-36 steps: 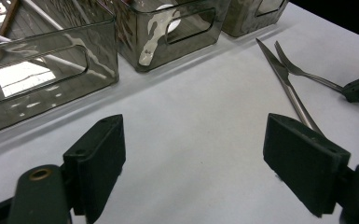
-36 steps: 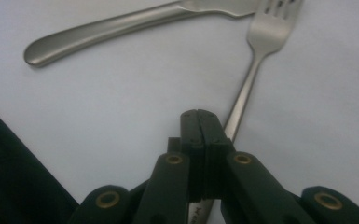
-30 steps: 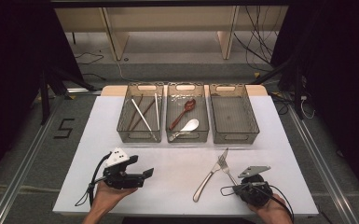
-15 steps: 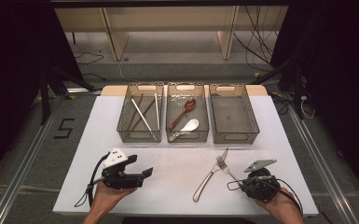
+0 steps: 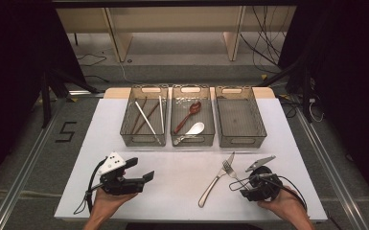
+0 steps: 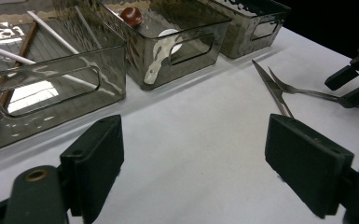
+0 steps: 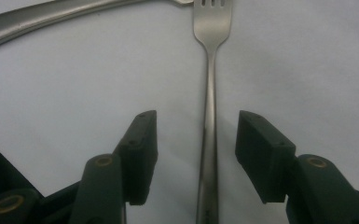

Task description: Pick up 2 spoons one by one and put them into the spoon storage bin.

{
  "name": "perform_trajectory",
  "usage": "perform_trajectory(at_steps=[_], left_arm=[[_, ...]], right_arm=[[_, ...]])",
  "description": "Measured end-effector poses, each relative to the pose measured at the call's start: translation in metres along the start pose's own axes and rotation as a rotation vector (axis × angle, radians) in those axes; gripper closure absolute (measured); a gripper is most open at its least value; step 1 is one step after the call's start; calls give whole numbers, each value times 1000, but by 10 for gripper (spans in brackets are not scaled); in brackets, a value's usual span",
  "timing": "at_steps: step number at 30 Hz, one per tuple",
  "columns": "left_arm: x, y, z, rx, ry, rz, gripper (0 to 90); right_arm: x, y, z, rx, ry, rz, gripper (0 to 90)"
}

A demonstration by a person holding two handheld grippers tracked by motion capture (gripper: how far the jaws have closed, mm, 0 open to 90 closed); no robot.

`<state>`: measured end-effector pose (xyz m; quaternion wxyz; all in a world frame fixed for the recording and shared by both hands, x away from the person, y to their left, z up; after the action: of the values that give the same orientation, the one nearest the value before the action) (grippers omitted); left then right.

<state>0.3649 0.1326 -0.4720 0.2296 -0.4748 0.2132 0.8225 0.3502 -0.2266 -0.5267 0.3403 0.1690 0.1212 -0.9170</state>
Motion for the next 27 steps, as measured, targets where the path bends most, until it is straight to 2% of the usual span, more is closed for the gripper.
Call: perform_trajectory(at_steps=[7,21,27], left_arm=[[-1,-1,2,-1,16,5,184],[-4,-1,5,4,39,9,174],[-3,-1,4,5,39,9,173]], right_arm=[[-5,2,-4,-2,-32,-1,462],[-8,2,-8,9,-63,-2,443],[-7,3,-9,19,-89,-3,521]])
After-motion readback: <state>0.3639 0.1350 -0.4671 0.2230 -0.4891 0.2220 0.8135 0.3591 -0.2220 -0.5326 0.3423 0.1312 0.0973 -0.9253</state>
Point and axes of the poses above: each handheld gripper's, and its own axes: z roughly backward along the jaws, x roughly out of its underside, y roughly to its right, the point moved 8 cm from there along -z, roughly forward along the jaws, and after that the axes turned 5 degrees about -x, right-handed, at the moved point
